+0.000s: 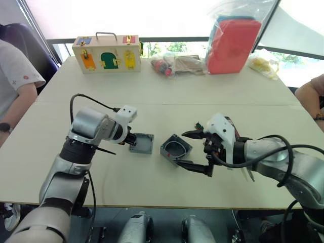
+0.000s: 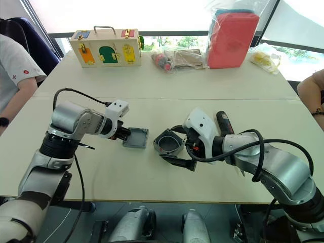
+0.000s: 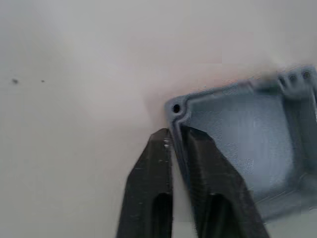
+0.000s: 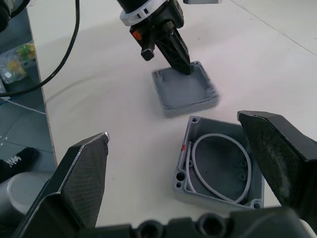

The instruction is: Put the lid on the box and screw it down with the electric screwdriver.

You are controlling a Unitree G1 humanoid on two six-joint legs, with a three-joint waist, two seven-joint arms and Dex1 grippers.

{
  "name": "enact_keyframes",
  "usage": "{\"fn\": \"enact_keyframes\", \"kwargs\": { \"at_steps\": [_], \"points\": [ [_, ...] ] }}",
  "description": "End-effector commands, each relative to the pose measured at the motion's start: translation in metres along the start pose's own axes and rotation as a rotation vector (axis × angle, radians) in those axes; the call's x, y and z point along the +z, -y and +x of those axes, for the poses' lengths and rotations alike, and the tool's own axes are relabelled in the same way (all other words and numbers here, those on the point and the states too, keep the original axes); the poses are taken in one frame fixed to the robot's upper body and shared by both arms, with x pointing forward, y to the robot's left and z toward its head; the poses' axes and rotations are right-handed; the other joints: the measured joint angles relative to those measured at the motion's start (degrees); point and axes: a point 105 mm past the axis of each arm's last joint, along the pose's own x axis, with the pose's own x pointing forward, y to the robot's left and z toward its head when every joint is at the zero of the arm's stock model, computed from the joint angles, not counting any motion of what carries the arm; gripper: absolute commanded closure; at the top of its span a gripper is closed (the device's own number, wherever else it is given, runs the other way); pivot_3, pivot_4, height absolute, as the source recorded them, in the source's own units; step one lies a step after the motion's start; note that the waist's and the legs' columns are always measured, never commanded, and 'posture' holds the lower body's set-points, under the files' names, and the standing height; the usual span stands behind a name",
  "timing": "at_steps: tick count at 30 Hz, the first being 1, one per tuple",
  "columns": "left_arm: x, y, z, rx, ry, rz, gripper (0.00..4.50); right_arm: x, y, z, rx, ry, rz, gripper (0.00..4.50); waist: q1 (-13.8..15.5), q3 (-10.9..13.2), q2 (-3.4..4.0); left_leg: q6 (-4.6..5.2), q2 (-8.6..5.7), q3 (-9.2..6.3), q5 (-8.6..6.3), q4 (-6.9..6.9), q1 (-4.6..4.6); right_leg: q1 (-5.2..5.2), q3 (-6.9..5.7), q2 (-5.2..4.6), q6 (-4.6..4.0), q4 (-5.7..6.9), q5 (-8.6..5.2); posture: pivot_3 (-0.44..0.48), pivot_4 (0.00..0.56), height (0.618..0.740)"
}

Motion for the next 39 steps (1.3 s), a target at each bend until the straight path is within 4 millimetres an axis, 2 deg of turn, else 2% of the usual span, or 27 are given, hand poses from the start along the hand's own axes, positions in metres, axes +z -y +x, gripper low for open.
{"fn": "enact_keyframes", "kwargs": {
  "at_steps": [1,3,5,9,12,15,18,23,34,39],
  "points": [
    [-0.006,0.001,0.008,0.011,-0.020,-0.043,4.44,0.003,0.012,-0.006,-0.070,0.058,0.036,0.00,0.11,-0.04,0.00,0.00,-0.01,0.00,0.00,-0.01,0.00,0.00,0.00,-0.01,0.00,0.00,0.00,0.000,0.150,0.740],
    [-0.004,0.000,0.008,0.027,-0.001,-0.066,4.44,0.001,0.022,-0.007,-0.111,0.095,0.103,0.00,0.24,-0.06,0.01,0.02,-0.04,0.00,-0.02,-0.01,0.08,0.09,-0.01,-0.06,0.00,-0.01,0.00,0.000,0.150,0.740],
    [0.013,-0.002,0.003,0.040,0.112,-0.085,4.44,0.007,0.039,-0.011,-0.180,0.200,0.217,0.00,0.28,-0.10,-0.03,0.24,-0.11,0.01,-0.14,-0.05,0.12,0.11,-0.03,-0.14,0.00,0.00,0.00,0.000,0.150,0.740],
    [0.077,-0.021,-0.031,0.090,0.567,-0.034,4.44,0.025,0.071,-0.014,-0.276,0.367,0.375,0.00,0.27,-0.10,-0.02,-0.12,-0.16,0.02,0.06,-0.12,0.08,-0.01,-0.04,-0.19,-0.01,0.02,0.03,0.000,0.150,0.740],
    [0.106,-0.008,-0.060,-0.092,0.787,-0.059,4.44,0.035,0.084,-0.003,-0.264,0.460,0.501,0.00,-0.17,-0.08,-0.07,-0.25,-0.20,0.08,0.14,-0.38,0.02,-0.21,-0.02,-0.21,-0.03,-0.02,0.04,0.000,0.150,0.740],
    [0.122,0.006,-0.077,-0.177,0.933,-0.017,4.44,0.038,0.091,0.012,-0.237,0.481,0.587,0.00,-0.16,-0.08,-0.06,-0.37,-0.25,0.12,0.23,-0.74,0.04,-0.32,-0.02,-0.21,-0.03,-0.08,0.03,0.000,0.150,0.740],
    [0.127,0.019,-0.081,-0.215,1.001,0.038,4.44,0.042,0.096,0.021,-0.223,0.483,0.624,0.00,-0.26,-0.08,-0.06,-0.37,-0.25,0.20,0.26,-0.77,0.06,-0.31,-0.04,-0.17,-0.04,-0.03,0.03,0.000,0.150,0.740],
    [0.129,0.034,-0.078,-0.252,1.038,0.084,4.44,0.049,0.101,0.024,-0.196,0.494,0.647,0.00,-0.29,-0.08,-0.05,-0.35,-0.25,0.21,0.27,-0.74,0.10,-0.31,-0.02,0.01,-0.03,-0.01,0.03,0.000,0.150,0.740],
    [0.127,0.045,-0.076,-0.287,1.041,0.124,4.44,0.046,0.101,0.027,-0.218,0.467,0.650,0.00,-0.36,-0.08,-0.06,-0.31,-0.21,0.21,0.26,-0.74,0.10,-0.28,0.00,0.10,-0.03,0.01,0.03,0.000,0.150,0.740],
    [0.124,0.048,-0.076,-0.296,1.038,0.140,4.50,0.045,0.102,0.028,-0.231,0.474,0.662,1.28,-0.38,-0.08,-0.06,-0.31,-0.17,0.20,0.26,-0.74,0.09,-0.28,0.01,0.16,-0.03,0.02,0.03,0.000,0.150,0.740]
  ]
}}
